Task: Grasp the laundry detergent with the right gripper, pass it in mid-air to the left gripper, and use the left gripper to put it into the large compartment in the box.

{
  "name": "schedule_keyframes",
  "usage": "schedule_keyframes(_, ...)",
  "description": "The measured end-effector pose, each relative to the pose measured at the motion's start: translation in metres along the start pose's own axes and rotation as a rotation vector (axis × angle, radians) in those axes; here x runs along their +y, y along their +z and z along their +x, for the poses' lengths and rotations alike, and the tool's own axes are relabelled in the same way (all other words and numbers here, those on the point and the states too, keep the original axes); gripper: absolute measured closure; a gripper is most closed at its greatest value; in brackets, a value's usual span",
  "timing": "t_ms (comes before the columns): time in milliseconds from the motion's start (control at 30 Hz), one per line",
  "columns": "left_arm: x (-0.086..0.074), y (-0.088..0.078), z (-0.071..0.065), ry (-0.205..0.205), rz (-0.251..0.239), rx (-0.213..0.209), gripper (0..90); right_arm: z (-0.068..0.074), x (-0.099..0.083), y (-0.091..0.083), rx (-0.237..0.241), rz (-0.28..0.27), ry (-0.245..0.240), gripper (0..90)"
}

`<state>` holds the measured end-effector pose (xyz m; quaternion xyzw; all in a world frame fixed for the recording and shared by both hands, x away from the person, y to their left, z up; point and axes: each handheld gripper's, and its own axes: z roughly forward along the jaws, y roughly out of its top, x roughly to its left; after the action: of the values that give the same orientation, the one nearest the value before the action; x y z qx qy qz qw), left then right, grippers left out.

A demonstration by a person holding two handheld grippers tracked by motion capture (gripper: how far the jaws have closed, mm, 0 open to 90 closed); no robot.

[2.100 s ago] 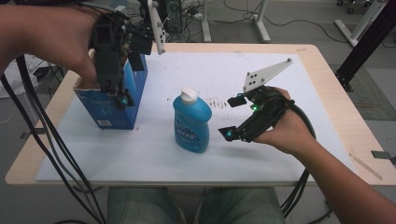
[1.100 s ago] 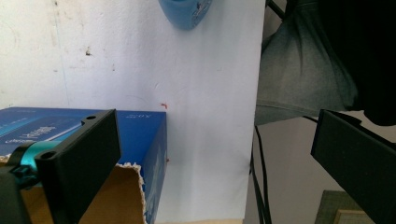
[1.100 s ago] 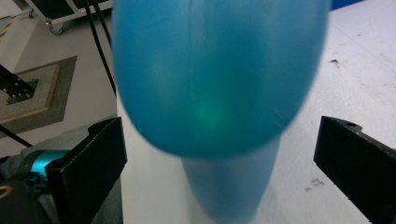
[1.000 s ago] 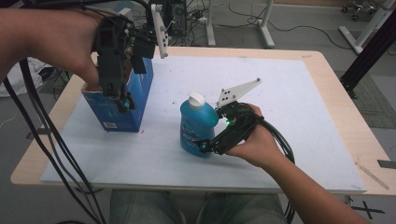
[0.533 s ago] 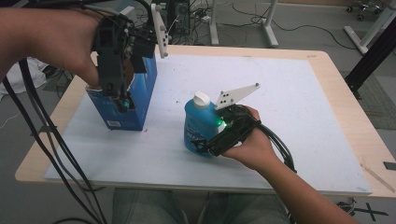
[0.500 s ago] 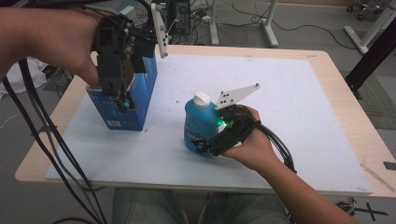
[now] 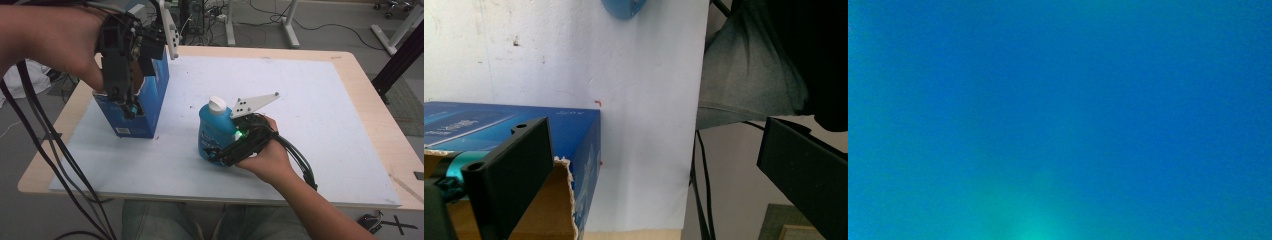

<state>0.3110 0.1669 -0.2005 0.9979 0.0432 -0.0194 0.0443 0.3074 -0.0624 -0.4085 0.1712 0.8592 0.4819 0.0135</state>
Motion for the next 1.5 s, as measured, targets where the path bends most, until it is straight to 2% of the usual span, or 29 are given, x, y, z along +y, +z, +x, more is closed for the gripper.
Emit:
schedule_keyframes(67,-0.0003,0.0002,0.0002,-0.001,0.0,0.0,1.7,0.0,-0.0001,0.0001,0.005,-0.002,0.0,11.6)
schedule_keyframes(133,-0.0003,-0.0004,0.0006,0.002,0.001,0.002,1.7,0.0004,0.0002,0.0,0.002,-0.009,-0.013,12.5)
schedule_keyframes(500,0.0011,0.0009,0.0013,0.003,0.003,0.0,1.7,0.0004,-0.0007,0.0008,0.001,-0.02,-0.019,18.8)
schedule_keyframes(567,0.0014,0.0005,0.0014,0.004,0.006,0.0,1.7,0.0001,-0.0013,0.0009,0.007,-0.021,-0.019,24.3)
schedule_keyframes(1500,0.0002,0.0005,0.0012,0.002,0.006,0.005,1.7,0.0024,-0.0043,0.0019,-0.019,-0.05,-0.051,36.5)
